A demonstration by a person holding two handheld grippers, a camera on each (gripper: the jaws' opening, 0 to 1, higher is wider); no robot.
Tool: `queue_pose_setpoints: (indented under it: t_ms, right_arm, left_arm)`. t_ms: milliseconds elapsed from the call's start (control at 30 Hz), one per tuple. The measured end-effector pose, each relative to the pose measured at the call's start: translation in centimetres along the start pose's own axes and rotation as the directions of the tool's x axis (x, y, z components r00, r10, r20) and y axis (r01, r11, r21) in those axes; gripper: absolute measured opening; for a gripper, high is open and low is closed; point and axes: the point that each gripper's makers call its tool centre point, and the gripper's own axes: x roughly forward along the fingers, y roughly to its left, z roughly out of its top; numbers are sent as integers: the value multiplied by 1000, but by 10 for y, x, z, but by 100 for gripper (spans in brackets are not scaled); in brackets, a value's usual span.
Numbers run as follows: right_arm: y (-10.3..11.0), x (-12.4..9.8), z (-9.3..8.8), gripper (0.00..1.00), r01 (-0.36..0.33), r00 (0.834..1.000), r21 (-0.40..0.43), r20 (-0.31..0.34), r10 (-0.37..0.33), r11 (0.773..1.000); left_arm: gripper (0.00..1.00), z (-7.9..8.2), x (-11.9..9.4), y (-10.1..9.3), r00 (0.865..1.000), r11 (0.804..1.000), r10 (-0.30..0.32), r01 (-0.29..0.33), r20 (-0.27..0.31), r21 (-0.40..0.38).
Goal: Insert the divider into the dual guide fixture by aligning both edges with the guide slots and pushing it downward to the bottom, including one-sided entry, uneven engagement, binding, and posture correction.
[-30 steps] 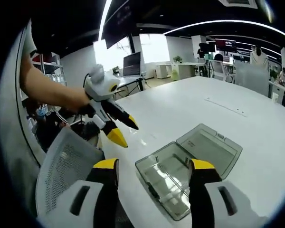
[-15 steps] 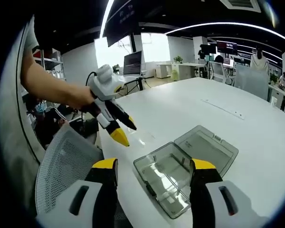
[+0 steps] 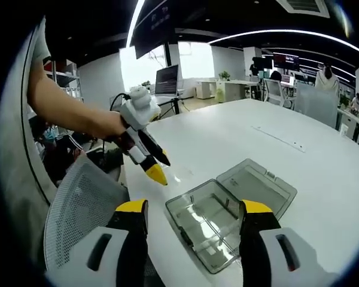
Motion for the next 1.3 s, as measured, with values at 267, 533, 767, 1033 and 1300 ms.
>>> queue_pose_setpoints:
  t_ms: [267,533,767,1033,1300]
  right_arm:
    - [-2,-2,1,59,0,1000,-2,1,0,1000]
    - [-4,-4,1,59,-1,1000,6,3,1,1000]
    - [-6,-5,0,60,3,1000,12,6,-3,1000]
    - [-8,-7,-3,60,5,1000,14,1,-5,1000]
    - [-9,-8,-3,59,4,1000,12,-1,-4,1000]
  left_arm:
    - [58,-3,7,6,999,999,34,-35,-34,-11]
    - [54,-5,13,13,995,997,71,-73,-73,-25]
    - [53,-8,19,14,991,996,85,-88,-105,-26]
    - [51,-10,24,17,986,993,110,-113,-129,-22]
    - [48,-8,25,18,981,990,139,-139,-136,5]
